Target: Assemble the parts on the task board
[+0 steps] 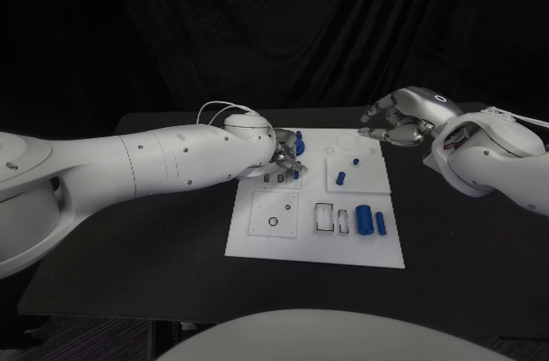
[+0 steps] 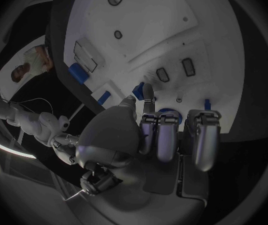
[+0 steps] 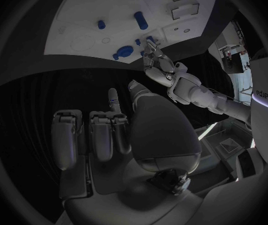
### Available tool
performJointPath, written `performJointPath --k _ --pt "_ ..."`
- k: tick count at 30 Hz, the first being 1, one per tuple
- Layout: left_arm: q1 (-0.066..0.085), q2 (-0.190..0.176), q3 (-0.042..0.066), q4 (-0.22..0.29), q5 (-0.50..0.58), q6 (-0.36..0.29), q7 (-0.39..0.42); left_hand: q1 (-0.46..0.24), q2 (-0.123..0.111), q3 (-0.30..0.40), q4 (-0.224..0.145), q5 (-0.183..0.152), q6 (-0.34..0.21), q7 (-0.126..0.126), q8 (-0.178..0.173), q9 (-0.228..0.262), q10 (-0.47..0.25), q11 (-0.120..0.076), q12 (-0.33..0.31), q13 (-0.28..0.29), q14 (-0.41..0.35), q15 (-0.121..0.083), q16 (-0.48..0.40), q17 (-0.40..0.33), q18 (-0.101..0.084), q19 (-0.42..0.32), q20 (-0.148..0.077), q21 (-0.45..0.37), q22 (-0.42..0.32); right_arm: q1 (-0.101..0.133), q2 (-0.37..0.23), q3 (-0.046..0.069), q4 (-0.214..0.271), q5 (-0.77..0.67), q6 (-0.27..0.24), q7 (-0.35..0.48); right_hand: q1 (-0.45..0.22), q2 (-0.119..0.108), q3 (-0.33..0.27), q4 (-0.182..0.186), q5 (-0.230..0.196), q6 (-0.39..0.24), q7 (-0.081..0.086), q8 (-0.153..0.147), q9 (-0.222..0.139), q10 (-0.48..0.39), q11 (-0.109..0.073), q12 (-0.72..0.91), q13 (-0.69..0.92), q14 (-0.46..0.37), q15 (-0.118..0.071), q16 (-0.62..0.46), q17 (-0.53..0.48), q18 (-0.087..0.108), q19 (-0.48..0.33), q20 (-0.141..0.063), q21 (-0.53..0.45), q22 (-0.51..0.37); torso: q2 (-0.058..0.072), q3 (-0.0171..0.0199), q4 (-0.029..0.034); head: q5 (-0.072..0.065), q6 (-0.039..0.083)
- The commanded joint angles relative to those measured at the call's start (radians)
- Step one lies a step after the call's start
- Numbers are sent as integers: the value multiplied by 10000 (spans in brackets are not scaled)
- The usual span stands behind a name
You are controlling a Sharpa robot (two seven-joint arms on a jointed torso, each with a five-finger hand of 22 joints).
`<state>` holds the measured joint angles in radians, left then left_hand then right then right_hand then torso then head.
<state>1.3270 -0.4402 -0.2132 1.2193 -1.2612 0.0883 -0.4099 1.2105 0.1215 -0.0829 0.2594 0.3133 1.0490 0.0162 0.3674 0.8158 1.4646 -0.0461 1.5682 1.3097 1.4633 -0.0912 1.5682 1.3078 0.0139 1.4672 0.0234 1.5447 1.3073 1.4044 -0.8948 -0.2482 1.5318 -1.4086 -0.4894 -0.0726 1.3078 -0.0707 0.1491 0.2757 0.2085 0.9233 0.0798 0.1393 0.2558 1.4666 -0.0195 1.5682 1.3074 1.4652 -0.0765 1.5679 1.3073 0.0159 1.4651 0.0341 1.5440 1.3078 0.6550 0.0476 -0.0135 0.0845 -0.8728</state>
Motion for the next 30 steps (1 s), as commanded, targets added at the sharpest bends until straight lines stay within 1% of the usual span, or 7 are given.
performJointPath --k 1,15,18,21,26,27,30 --pt "-27 28 8 -10 -44 147 217 59 -64 99 -6 189 -33 8 -90 32 1062 -47 26 2611 1075 -59 26 2630 25 595 -70 -65 2034 -15 -4 9 -14 105 46 -184 17 73 -6 -53 36 82 5 -1 2 1042 73 26 2634 1056 63 29 2635 -71 866 76 -31 2514 1 -1 3 17 2" --pt "-45 18 8 18 -44 288 226 208 -203 323 -131 488 -9 -1 -261 111 1062 -53 26 2611 1075 -62 26 2630 29 586 -70 -78 2025 -15 2 9 -36 120 59 -181 30 74 -2 -64 37 84 8 -4 0 1042 74 26 2634 1056 64 29 2635 -67 858 78 -43 2509 2 -4 7 66 2" --pt "-48 14 8 16 -44 301 225 311 -271 489 -226 625 6 -8 -350 156 1062 -60 26 2611 1075 -67 26 2630 32 579 -74 -87 2018 -15 6 9 -42 120 60 -181 47 77 3 -79 39 88 12 -8 -1 1042 77 26 2634 1056 66 29 2635 -64 850 79 -55 2504 2 -1 6 70 2" --pt "-51 14 8 8 -44 332 222 391 -320 716 -299 449 24 -13 -442 200 1062 -65 26 2611 1075 -73 26 2630 33 577 -80 -93 2017 -15 8 9 -50 120 62 -181 47 77 3 -79 39 88 12 -8 -1 1042 77 26 2634 1056 66 29 2635 -64 850 79 -55 2504 0 0 5 83 2" --pt "-55 21 8 4 -44 368 204 439 -358 883 -353 480 41 -16 -498 230 1062 -70 26 2611 1075 -75 26 2630 37 565 -83 -105 2003 -15 16 9 -65 120 64 -180 47 77 3 -79 39 88 12 -8 -1 1042 77 26 2634 1056 66 29 2635 -64 850 79 -55 2504 1 -2 4 113 2" --pt "-56 19 8 6 -44 358 203 446 -367 932 -364 503 46 -18 -513 240 1062 -70 26 2611 1075 -75 26 2630 35 571 -84 -101 2011 -15 19 9 -68 120 64 -179 59 79 7 -89 40 89 14 -10 -2 1042 79 26 2634 1056 67 29 2635 -59 839 80 -72 2498 0 -2 7 111 2" --pt "-57 -10 8 26 -44 326 199 462 -475 1202 -423 783 68 -16 -600 290 1062 -70 26 2611 1075 -80 26 2630 38 566 -88 -110 2006 -15 23 9 -72 120 66 -177 59 79 7 -89 40 89 14 -10 -2 1042 79 26 2634 1056 67 29 2635 -59 839 80 -72 2498 -1 -1 7 130 2"
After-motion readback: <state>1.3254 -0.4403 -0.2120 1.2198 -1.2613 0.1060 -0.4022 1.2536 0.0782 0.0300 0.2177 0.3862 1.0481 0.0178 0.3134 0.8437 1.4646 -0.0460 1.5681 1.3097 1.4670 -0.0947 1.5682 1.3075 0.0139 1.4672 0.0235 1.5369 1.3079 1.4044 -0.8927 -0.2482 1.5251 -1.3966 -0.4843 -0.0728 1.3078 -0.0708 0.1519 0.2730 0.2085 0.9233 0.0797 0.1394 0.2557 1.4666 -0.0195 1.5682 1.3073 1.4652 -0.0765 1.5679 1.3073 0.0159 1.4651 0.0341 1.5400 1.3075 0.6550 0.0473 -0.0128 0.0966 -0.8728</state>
